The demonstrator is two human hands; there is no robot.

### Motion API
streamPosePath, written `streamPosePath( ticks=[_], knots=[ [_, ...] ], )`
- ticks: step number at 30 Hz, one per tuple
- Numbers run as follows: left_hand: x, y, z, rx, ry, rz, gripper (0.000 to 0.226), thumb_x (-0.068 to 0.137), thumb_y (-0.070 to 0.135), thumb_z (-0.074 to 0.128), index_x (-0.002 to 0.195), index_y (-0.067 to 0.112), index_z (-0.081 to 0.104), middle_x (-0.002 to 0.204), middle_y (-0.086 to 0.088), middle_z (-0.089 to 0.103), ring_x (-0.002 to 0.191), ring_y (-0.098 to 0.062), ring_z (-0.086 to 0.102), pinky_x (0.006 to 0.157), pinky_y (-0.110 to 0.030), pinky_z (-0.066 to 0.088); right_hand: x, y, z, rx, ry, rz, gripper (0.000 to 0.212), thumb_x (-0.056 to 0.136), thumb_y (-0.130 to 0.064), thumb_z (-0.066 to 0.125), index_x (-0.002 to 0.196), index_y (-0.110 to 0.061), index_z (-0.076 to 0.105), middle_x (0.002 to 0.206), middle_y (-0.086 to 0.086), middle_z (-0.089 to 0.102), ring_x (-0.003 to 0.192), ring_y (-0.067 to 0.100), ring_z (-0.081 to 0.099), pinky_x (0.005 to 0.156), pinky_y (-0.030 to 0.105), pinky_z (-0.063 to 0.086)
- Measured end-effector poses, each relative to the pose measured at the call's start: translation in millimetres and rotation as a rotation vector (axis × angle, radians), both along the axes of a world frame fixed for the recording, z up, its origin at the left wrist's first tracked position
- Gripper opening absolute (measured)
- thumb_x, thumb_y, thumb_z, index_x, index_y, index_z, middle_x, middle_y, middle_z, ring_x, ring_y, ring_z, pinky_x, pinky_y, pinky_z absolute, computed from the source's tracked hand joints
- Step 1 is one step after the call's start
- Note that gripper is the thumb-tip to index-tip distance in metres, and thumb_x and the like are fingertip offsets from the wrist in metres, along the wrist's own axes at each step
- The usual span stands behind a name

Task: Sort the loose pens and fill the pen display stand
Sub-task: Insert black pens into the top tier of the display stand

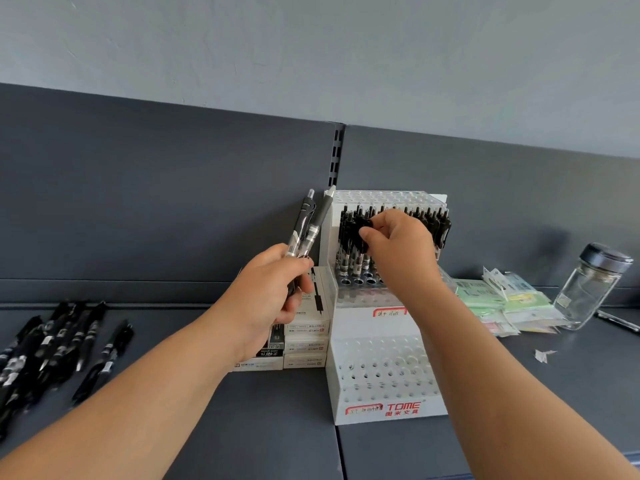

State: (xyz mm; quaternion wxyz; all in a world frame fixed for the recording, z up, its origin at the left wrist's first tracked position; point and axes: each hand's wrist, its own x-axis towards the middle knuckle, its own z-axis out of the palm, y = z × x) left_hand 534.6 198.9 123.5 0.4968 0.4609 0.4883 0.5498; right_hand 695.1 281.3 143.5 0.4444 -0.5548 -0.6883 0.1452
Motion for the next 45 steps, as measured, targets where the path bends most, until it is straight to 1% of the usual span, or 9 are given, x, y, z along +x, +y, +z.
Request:
streamPosePath(
  ticks=[7,17,25,29,32,34,37,40,45],
  knots=[
    [-5,-11,0,0.055,0.025,-0.062,0.015,0.095,0.017,0.052,0.101,0.015,0.066,0.071,-0.001,0.055,0.051,-0.008,0.039,0.041,-0.019,0.027,-3,-16,3,0.053,0.006,-0.084,0.013,0.091,-0.029,0.06,0.095,-0.017,0.06,0.079,-0.005,0.061,0.069,0.011,0.055,0.062,0.028,0.046],
    [5,-8,9,0.094,0.156,-0.053,0.008,0.089,0.012,0.061,0.09,0.013,0.068,0.063,0.0,0.056,0.048,-0.009,0.029,0.038,-0.017,0.022,11,-46,17,-0.339,0.973,0.561,0.027,0.093,0.002,0.042,0.103,-0.012,0.062,0.088,0.008,0.069,0.062,0.015,0.058,0.062,0.027,0.049],
    [31,2,12,0.057,0.082,0.072,0.005,0.089,0.004,0.055,0.092,0.008,0.057,0.072,-0.007,0.07,0.043,-0.007,0.035,0.037,-0.017,0.027,54,-28,-3,-0.316,0.834,0.429,0.014,0.09,-0.003,0.058,0.079,-0.011,0.06,0.079,0.01,0.065,0.064,0.015,0.057,0.061,0.023,0.051],
    [40,7,17,0.117,0.077,0.127,0.005,0.092,0.012,0.055,0.092,0.007,0.059,0.072,-0.005,0.069,0.043,-0.007,0.036,0.037,-0.016,0.028,68,-30,-6,-0.069,0.112,0.171,0.011,0.088,-0.019,0.064,0.077,-0.02,0.064,0.075,-0.008,0.064,0.061,0.009,0.051,0.061,0.023,0.044],
    [49,11,17,0.142,0.096,0.146,0.011,0.092,0.02,0.059,0.089,0.01,0.061,0.071,-0.005,0.067,0.043,-0.008,0.036,0.038,-0.016,0.029,58,-40,2,0.128,-0.139,0.261,0.008,0.09,-0.027,0.061,0.093,-0.027,0.068,0.09,-0.023,0.06,0.093,0.002,0.054,0.075,0.021,0.043],
    [56,12,17,0.158,0.107,0.139,0.014,0.091,0.023,0.06,0.086,0.011,0.061,0.067,-0.004,0.065,0.044,-0.009,0.035,0.039,-0.017,0.029,50,-40,4,0.145,-0.16,0.38,0.014,0.091,-0.027,0.061,0.102,-0.029,0.069,0.095,-0.015,0.065,0.098,0.009,0.057,0.075,0.026,0.053],
    [61,13,15,0.159,0.11,0.15,0.018,0.088,0.029,0.062,0.082,0.011,0.06,0.061,-0.001,0.054,0.043,-0.009,0.032,0.039,-0.019,0.027,45,-38,2,0.109,-0.135,0.476,0.014,0.092,-0.022,0.06,0.099,-0.029,0.069,0.082,-0.001,0.069,0.072,0.018,0.065,0.058,0.032,0.056],
    [57,13,15,0.101,0.062,0.181,0.035,0.09,0.04,0.057,0.092,0.005,0.058,0.062,-0.001,0.043,0.045,-0.01,0.025,0.037,-0.02,0.022,49,-29,3,0.041,-0.024,0.463,0.01,0.091,-0.02,0.06,0.095,-0.024,0.069,0.064,-0.007,0.062,0.05,0.007,0.052,0.047,0.019,0.046],
    [50,14,13,0.036,-0.061,0.226,0.019,0.095,0.02,0.041,0.089,0.01,0.056,0.06,-0.001,0.047,0.045,-0.012,0.03,0.042,-0.023,0.019,53,-11,18,0.035,0.375,0.356,0.012,0.091,-0.015,0.06,0.083,-0.022,0.066,0.073,-0.004,0.068,0.071,0.018,0.065,0.072,0.034,0.058]
  ],
)
